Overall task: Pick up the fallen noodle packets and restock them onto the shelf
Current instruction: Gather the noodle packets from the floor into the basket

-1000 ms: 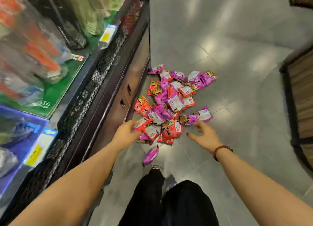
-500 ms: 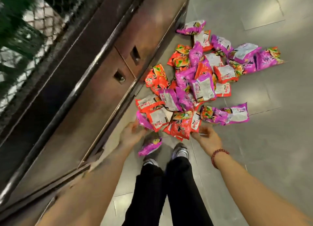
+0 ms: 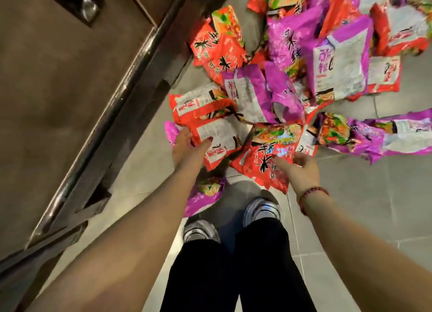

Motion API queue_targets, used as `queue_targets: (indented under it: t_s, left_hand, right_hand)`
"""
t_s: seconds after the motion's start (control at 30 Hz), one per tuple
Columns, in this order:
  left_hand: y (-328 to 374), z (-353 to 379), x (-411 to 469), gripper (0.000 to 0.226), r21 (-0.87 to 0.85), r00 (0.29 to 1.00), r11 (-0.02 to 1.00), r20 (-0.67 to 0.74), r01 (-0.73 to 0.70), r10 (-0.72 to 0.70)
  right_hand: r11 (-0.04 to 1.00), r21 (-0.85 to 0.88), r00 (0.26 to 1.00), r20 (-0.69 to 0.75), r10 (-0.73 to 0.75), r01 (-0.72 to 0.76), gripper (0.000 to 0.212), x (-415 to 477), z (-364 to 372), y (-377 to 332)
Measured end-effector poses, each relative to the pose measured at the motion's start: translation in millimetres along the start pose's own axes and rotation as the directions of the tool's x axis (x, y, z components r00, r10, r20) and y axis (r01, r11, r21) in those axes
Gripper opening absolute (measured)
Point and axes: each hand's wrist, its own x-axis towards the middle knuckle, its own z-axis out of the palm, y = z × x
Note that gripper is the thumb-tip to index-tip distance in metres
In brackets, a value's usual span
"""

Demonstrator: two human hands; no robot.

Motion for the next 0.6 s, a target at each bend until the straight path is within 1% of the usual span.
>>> queue_targets:
  t_s: [0.07,0.1,0.17,0.2,0.23,0.27,0.3,0.33,0.37,0.4,0.47,0.53,0.6]
  left_hand:
    - [-10,10,15,0.061,-0.047,0.998,0.999,-0.063,-0.022,0.019]
    - [-15,15,23,0.069,-0.048,0.995,0.998,-0.093,-0.035,0.031]
    - [-24,22,34,0.080,0.006,0.982,0.998,-0.179,-0.063,0.063]
    - [-27,25,38,0.081,0.043,0.971,0.996,-0.224,-0.073,0.081]
    - [-29,27,41,0.077,0.074,0.962,0.994,-0.256,-0.080,0.097]
    - [-30,30,44,0.069,0.105,0.957,0.991,-0.269,-0.086,0.111]
    - [-30,31,46,0.056,0.119,0.957,0.989,-0.266,-0.090,0.119]
    - [-28,32,46,0.042,0.112,0.964,0.991,-0.244,-0.078,0.103]
    - [-26,32,46,0.033,0.095,0.972,0.993,-0.217,-0.069,0.088]
    - [-23,32,44,0.029,0.079,0.979,0.995,-0.190,-0.061,0.075]
    - [-17,27,34,0.026,0.046,0.988,0.997,-0.136,-0.066,0.072]
    - [-10,17,16,0.021,0.016,0.995,0.998,-0.078,-0.068,0.069]
    - [-5,-3,-10,0.019,-0.048,0.999,0.998,-0.037,-0.026,0.025]
  right_hand:
    - [1.000,0.023,1.000,-0.006,0.015,-0.015,0.092,17,9,7]
    - [0.999,0.039,1.000,0.009,0.022,-0.022,0.092,24,13,11]
    - [0.997,0.077,0.999,0.029,0.022,-0.025,0.066,33,18,16]
    - [0.995,0.092,0.999,0.027,0.029,-0.032,0.059,38,20,19]
    - [0.994,0.107,0.999,0.025,0.032,-0.035,0.055,41,22,20]
    - [0.990,0.135,0.999,0.030,0.024,-0.028,0.044,43,24,21]
    - [0.986,0.165,0.999,0.033,0.016,-0.021,0.033,44,26,22]
    - [0.979,0.200,0.999,0.035,0.020,-0.027,0.027,44,27,23]
    - [0.971,0.233,0.998,0.040,0.041,-0.049,0.026,42,26,24]
    - [0.959,0.276,0.997,0.053,0.058,-0.070,0.026,38,26,23]
    - [0.942,0.324,0.995,0.078,0.063,-0.085,0.030,24,24,18]
    - [0.939,0.337,0.994,0.095,0.046,-0.075,0.029,4,18,13]
    - [0.936,0.344,0.992,0.122,0.032,-0.072,0.030,-23,9,5]
